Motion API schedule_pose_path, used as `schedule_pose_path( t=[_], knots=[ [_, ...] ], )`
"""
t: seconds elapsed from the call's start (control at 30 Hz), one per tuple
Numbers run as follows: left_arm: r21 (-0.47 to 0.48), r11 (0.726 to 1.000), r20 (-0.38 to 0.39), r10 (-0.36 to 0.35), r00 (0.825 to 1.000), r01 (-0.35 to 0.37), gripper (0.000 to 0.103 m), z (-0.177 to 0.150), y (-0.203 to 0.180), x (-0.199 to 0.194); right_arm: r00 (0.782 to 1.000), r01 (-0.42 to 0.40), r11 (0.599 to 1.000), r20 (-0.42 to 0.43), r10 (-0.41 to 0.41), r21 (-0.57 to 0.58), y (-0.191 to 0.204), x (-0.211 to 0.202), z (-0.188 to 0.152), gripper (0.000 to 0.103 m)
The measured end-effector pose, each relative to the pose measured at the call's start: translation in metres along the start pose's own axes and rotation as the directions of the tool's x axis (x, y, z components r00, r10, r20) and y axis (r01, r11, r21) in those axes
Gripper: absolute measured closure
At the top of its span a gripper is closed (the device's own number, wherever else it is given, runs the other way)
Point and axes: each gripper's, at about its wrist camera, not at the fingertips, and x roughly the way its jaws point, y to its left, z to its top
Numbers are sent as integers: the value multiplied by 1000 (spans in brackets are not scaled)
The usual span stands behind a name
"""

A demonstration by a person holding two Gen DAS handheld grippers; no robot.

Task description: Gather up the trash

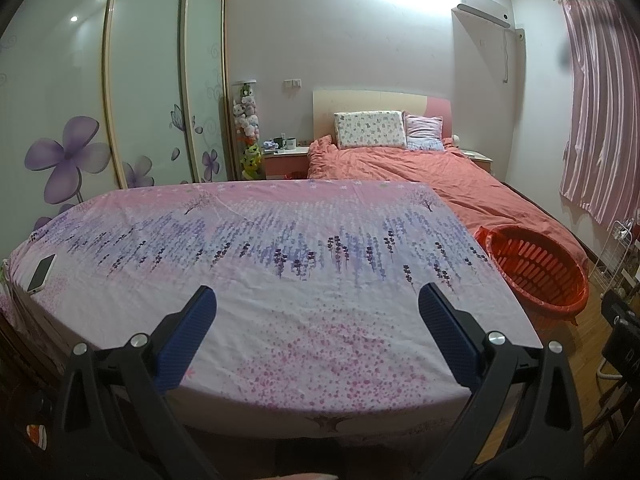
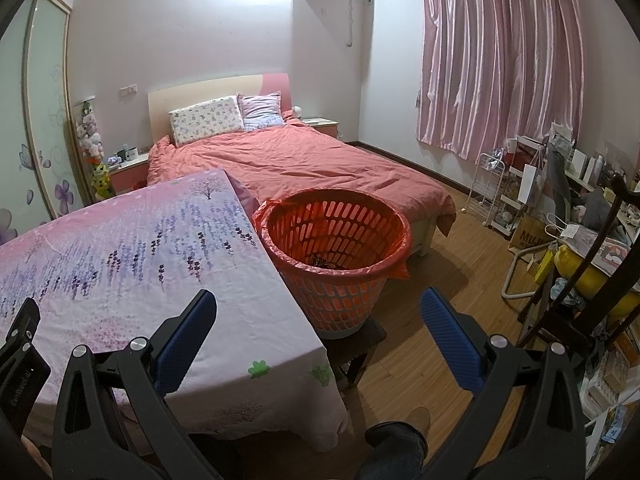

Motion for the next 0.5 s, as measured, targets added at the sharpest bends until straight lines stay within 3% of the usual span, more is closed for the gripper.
schedule_pose_path(
  t=[0.5],
  knots=[
    [15,1000,18,6,1000,-6,4,2,0,-3,1000,-7,1000,6,7,-6,2,-2,4,2]
  ],
)
